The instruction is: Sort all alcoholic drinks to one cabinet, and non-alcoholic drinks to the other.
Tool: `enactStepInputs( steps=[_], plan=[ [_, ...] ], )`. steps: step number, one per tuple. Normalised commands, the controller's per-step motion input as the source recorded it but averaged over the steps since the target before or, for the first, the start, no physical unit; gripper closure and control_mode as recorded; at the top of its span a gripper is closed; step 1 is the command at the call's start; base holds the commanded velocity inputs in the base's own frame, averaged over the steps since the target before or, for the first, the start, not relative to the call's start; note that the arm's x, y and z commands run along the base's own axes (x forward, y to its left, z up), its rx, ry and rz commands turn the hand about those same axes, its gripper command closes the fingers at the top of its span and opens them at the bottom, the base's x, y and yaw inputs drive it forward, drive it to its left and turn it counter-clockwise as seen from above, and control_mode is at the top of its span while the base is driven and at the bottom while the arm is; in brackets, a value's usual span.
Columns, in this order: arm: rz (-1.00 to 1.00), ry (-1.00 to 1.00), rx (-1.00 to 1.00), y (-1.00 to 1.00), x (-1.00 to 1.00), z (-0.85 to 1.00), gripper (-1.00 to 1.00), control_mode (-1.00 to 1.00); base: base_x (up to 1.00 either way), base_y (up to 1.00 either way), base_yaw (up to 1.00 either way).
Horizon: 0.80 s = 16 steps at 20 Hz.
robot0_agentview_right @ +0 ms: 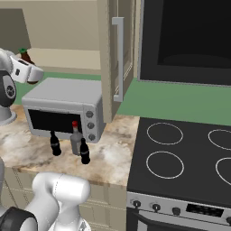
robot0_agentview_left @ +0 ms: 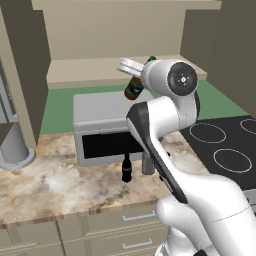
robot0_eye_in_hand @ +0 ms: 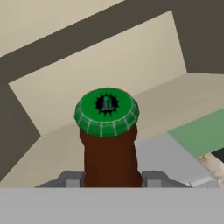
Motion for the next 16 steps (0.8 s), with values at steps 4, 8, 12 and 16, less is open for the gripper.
enactStepInputs(
  steps=[4, 8, 12, 16],
  plan=[
    [0.00, -0.01, 0.00, -0.10, 0.16, 0.37, 1.00, -1.00, 0.00, 0.00, 0.00],
    [0.00, -0.01, 0.00, -0.09, 0.15, 0.37, 1.00, -1.00, 0.00, 0.00, 0.00],
    [0.00, -0.02, 0.00, -0.04, 0.14, 0.32, 1.00, -1.00, 0.00, 0.00, 0.00],
    [0.00, -0.04, -0.01, 0.00, 0.15, 0.07, 1.00, -1.00, 0.00, 0.00, 0.00]
  ],
)
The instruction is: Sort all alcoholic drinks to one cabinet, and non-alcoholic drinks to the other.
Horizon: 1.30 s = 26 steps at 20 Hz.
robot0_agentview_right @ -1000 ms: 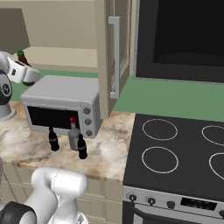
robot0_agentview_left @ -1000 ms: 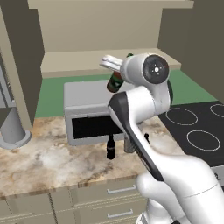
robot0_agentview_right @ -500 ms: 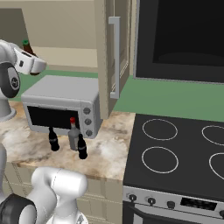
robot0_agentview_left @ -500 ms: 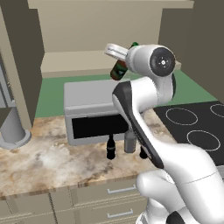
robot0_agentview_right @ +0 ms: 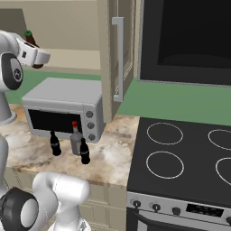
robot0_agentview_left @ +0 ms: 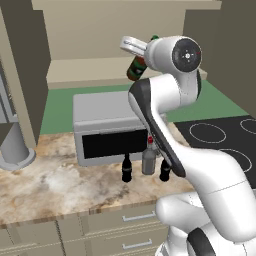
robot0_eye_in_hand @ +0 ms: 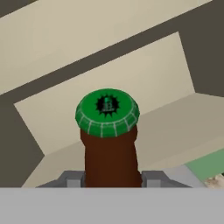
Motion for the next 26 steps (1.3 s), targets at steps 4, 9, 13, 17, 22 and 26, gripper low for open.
enactStepInputs(
  steps=[4, 9, 13, 17, 22, 26],
  plan=[
    [0.00, -0.11, -0.09, 0.00, 0.07, 0.00, 1.00, -1.00, 0.00, 0.00, 0.00],
    [0.00, -0.12, -0.08, 0.00, 0.18, 0.00, 1.00, -1.00, 0.00, 0.00, 0.00],
    [0.00, -0.02, 0.00, 0.00, 0.43, 0.00, 1.00, -1.00, 0.00, 0.00, 0.00],
    [0.00, 0.00, 0.00, 0.00, 0.50, 0.00, 1.00, -1.00, 0.00, 0.00, 0.00],
    [0.00, 0.00, 0.00, 0.00, 0.32, 0.00, 1.00, -1.00, 0.00, 0.00, 0.00],
    [0.00, 0.04, 0.00, 0.00, 0.16, -0.02, 1.00, -1.00, 0.00, 0.00, 0.00]
  ],
)
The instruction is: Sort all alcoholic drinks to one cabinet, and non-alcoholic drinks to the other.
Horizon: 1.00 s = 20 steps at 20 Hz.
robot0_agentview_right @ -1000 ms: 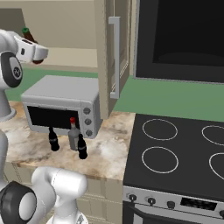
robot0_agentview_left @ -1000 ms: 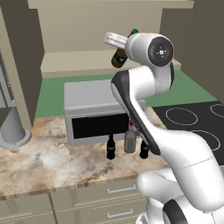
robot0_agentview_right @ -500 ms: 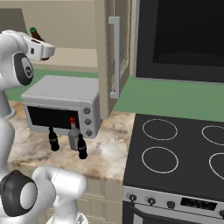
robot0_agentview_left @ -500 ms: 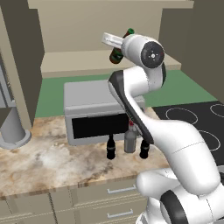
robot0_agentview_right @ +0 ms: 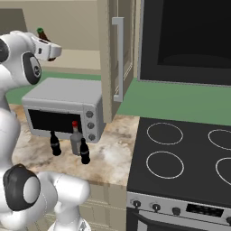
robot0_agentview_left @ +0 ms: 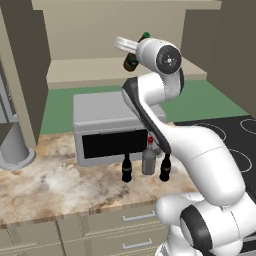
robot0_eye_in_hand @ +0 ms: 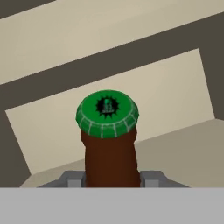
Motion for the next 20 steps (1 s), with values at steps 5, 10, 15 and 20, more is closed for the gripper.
enactStepInputs(
  steps=[5, 10, 15, 20],
  plan=[
    [0.00, 0.07, 0.00, 0.00, 0.20, -0.10, 1.00, -1.00, 0.00, 0.00, 0.00],
    [0.00, 0.02, 0.00, 0.00, 0.21, -0.10, 1.00, -1.00, 0.00, 0.00, 0.00],
    [0.00, 0.00, 0.00, 0.00, 0.20, -0.14, 1.00, -1.00, 0.00, 0.00, 0.00],
    [0.00, 0.00, 0.00, 0.00, 0.26, -0.13, 1.00, -1.00, 0.00, 0.00, 0.00]
  ],
)
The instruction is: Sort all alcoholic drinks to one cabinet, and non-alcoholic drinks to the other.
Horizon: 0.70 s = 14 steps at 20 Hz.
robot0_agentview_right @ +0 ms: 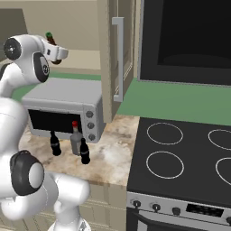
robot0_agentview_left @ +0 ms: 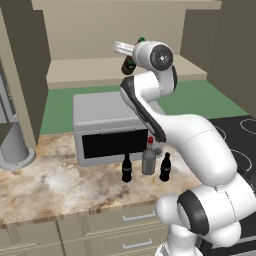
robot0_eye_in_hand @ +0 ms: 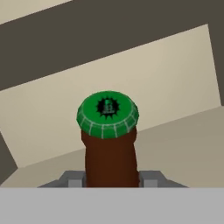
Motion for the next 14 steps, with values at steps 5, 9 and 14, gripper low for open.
enactStepInputs(
  steps=[5, 9, 14],
  plan=[
    [0.00, 0.00, 0.00, 0.02, 0.31, -0.08, 1.00, -1.00, 0.00, 0.00, 0.00],
    [0.00, 0.01, 0.00, 0.03, 0.31, -0.08, 1.00, -1.00, 0.00, 0.00, 0.00],
    [0.00, 0.01, 0.00, 0.14, 0.34, -0.01, 1.00, -1.00, 0.00, 0.00, 0.00]
  ],
)
